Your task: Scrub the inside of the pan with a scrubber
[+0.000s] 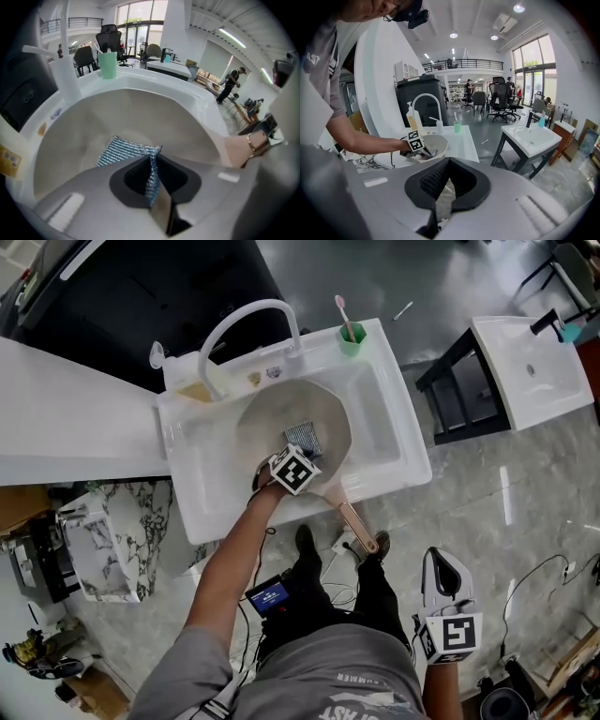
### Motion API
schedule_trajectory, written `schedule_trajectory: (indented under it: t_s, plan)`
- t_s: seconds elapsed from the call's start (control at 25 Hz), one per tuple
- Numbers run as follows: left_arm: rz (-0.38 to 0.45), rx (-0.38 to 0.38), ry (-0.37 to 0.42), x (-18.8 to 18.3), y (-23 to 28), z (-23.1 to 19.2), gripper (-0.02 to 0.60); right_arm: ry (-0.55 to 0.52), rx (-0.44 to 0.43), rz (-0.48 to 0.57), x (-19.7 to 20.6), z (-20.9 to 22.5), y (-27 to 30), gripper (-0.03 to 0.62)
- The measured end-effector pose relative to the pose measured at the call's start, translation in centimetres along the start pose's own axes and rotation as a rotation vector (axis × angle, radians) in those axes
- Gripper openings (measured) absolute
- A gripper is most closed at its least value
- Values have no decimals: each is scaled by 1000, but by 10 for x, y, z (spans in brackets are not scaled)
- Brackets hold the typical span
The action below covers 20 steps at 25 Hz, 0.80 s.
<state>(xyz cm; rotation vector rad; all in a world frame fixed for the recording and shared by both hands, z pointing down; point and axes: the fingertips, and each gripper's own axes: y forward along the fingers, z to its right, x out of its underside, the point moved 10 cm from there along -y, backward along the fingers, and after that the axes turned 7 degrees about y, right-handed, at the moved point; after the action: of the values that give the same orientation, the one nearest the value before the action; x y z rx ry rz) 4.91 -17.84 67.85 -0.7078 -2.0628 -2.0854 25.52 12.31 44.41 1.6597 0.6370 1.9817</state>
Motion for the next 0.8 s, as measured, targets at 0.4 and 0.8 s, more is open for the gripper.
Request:
schedule_trajectory:
  t_s: [0.4, 0.8]
  plan:
    - [97, 42, 0, -47, 18, 6, 38, 14, 28, -8, 5, 12, -6, 2]
    - [79, -100, -53, -53, 15, -59, 38, 9, 19, -23, 10, 10, 0, 2]
